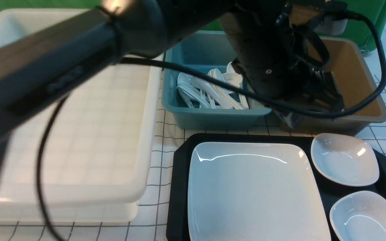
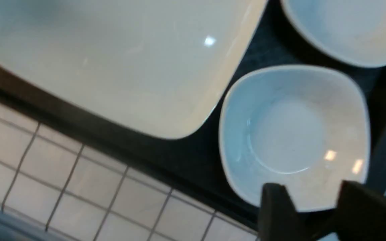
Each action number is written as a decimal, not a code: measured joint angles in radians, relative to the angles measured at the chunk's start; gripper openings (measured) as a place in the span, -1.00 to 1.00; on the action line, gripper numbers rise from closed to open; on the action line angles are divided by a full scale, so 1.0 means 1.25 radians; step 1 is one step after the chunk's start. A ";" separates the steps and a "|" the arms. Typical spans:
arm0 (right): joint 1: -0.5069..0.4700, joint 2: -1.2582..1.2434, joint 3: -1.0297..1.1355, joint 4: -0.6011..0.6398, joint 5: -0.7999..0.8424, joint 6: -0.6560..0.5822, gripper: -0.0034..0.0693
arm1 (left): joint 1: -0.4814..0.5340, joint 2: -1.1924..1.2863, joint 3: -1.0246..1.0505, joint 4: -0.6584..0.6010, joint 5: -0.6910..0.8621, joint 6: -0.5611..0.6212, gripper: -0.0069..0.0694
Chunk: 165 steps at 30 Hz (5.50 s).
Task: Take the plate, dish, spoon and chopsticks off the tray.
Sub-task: Use the right arm to grab a small plate from the dinner plate, then use the right arm to put the small plate into the large storage box on the left, then use the right arm to grab a small plate from the dinner plate
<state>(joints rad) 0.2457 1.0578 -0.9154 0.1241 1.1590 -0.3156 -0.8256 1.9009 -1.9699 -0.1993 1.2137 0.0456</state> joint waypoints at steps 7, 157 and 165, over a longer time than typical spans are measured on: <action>0.145 0.129 0.015 -0.077 -0.024 0.093 0.48 | -0.057 -0.235 0.362 -0.002 -0.131 0.038 -0.85; 0.004 0.622 -0.135 -0.249 -0.301 -0.020 0.37 | 0.045 -0.397 0.783 -0.240 -0.431 0.166 -0.83; 0.010 0.600 -0.143 -0.248 -0.291 -0.021 -0.48 | 0.045 -0.397 0.783 -0.240 -0.460 0.141 -0.83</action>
<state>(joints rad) 0.2576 1.8079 -1.0938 -0.1865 0.7950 -0.3412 -0.7696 1.4050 -0.9914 -0.4997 0.6390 0.2221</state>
